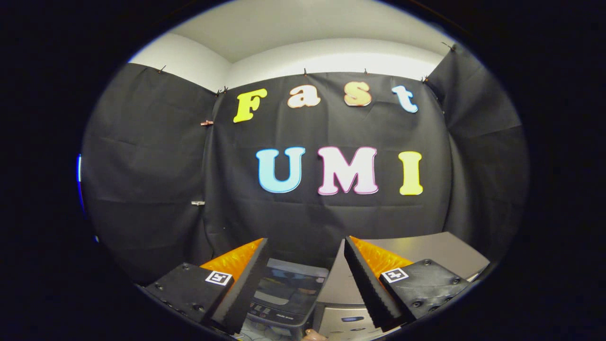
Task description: Put the clothes into the washing machine and then close the washing machine lid.
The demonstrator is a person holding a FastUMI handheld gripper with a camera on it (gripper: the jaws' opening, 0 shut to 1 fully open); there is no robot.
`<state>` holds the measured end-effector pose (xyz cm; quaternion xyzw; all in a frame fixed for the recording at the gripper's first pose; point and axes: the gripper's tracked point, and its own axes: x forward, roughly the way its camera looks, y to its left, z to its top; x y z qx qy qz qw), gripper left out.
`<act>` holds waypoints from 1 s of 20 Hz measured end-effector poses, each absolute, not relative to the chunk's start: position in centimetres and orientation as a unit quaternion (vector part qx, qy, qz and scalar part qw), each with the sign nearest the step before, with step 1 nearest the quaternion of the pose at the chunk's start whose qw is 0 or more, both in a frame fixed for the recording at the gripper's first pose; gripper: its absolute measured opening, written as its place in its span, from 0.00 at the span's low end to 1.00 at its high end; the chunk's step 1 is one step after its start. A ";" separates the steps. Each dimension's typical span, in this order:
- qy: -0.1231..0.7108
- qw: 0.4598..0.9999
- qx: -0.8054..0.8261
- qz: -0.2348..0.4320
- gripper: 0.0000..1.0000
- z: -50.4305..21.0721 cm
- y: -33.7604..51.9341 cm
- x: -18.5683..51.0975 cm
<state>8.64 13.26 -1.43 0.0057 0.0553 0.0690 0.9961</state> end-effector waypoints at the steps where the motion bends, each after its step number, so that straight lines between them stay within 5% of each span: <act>1: 0.045 0.997 0.008 0.064 0.99 -0.5 12.5 7.8; 20: 0.004 1.000 0.004 0.028 0.98 3.8 6.4 -2.1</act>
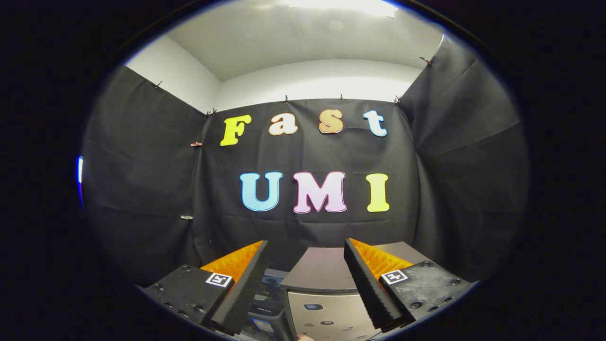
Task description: Put the clothes into the washing machine and then close the washing machine lid.
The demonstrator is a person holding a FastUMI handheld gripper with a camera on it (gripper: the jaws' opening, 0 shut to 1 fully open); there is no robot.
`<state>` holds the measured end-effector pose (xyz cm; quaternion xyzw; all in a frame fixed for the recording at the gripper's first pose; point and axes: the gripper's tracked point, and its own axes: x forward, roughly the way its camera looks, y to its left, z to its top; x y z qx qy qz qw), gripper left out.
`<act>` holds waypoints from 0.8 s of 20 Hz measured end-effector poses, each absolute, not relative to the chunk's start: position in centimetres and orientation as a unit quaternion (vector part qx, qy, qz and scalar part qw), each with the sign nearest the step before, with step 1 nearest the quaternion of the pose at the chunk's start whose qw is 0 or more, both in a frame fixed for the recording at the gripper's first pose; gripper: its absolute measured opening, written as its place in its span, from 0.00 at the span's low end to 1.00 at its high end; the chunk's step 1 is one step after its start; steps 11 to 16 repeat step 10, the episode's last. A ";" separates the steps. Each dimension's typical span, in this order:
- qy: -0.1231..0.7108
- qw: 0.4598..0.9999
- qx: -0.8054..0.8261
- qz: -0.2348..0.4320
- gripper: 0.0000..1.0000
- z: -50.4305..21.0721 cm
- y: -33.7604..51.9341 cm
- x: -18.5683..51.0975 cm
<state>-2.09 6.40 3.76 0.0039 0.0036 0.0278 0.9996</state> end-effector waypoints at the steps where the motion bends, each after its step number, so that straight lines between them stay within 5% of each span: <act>1: 0.002 1.000 0.002 0.030 0.98 3.9 6.6 -2.2; 16: -0.009 1.000 0.002 0.030 0.98 5.2 5.9 -3.3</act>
